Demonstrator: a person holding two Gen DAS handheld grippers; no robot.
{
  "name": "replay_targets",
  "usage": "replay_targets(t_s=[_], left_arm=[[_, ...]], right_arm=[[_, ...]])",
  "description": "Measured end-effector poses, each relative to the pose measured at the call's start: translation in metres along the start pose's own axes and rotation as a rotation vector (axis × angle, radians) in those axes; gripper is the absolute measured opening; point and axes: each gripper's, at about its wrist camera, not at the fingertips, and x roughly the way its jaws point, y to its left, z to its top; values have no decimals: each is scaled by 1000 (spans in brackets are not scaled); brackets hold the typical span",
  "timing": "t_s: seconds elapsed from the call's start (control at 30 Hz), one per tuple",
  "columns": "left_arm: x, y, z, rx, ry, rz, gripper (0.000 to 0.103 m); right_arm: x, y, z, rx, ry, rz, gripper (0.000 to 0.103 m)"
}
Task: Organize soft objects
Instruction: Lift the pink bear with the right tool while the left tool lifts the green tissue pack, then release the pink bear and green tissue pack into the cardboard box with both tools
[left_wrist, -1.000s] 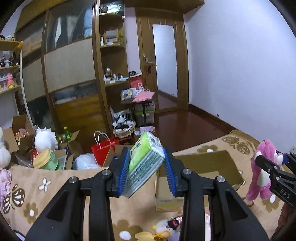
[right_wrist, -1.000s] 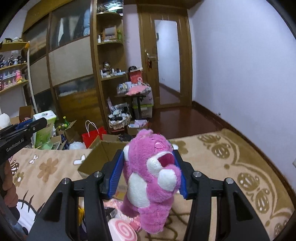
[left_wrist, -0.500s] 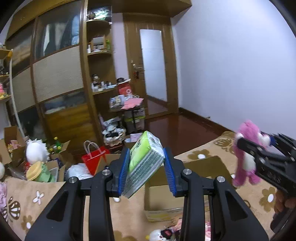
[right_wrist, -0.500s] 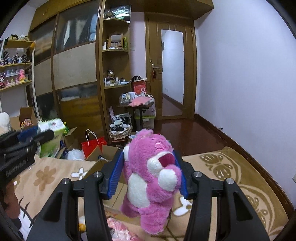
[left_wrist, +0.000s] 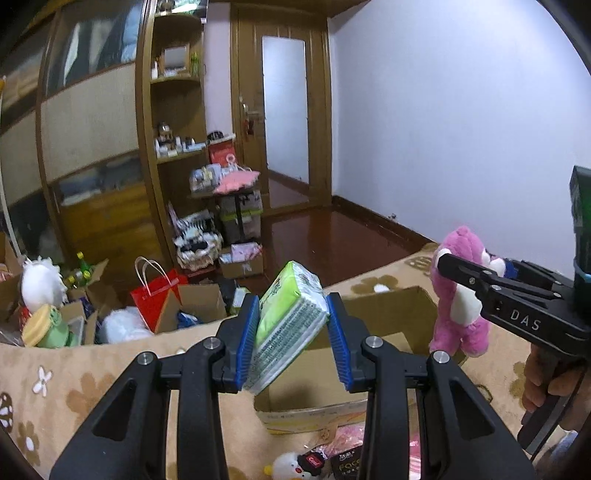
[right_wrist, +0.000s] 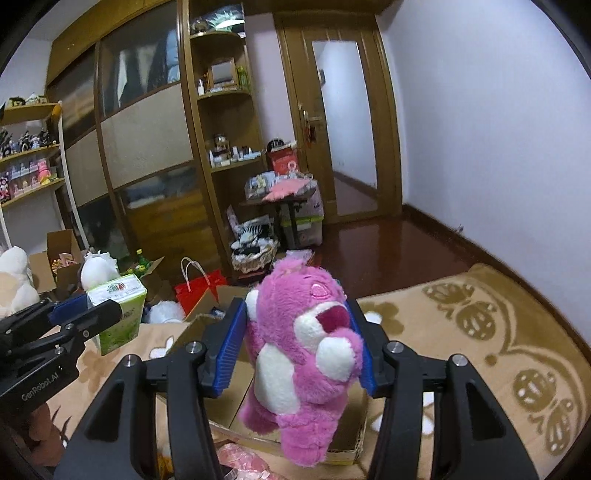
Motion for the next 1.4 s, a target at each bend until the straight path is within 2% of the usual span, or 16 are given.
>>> replay_targets(t_s=[0.1, 0.2, 0.37, 0.63, 0.7, 0.77, 0.8, 1.0, 1.07, 1.17, 1.3, 1.4], left_arm=[[9, 1, -5, -4, 26, -15, 36], [20, 0, -11, -9, 70, -74, 36], [35, 2, -17, -15, 103, -69, 34], [42, 12, -21, -64, 122, -50, 35], [44, 11, -21, -53, 133, -29, 36], [46, 10, -21, -38, 148, -4, 49], [46, 10, -22, -36, 151, 13, 52], [45, 16, -21, -43, 172, 46, 57], [43, 16, -21, -34, 173, 54, 65], [37, 15, -19, -20, 160, 76, 77], [25, 16, -16, -28, 146, 87, 85], [15, 16, -15, -13, 130, 110, 97]], right_arm=[[10, -4, -8, 9, 30, 8, 56], [17, -6, -15, 13, 59, 12, 56], [23, -5, -26, 15, 91, -5, 58], [27, -8, -25, 23, 96, 2, 59], [29, -10, -25, 24, 104, 4, 65], [30, -10, -26, 31, 118, 2, 72], [30, -10, -27, 36, 120, -1, 76], [24, -11, -25, 38, 114, -6, 95], [22, -9, -23, 35, 110, -8, 101], [17, -8, -22, 40, 102, -13, 103], [10, -6, -23, 45, 119, -12, 103], [2, -4, -24, 35, 121, -11, 103]])
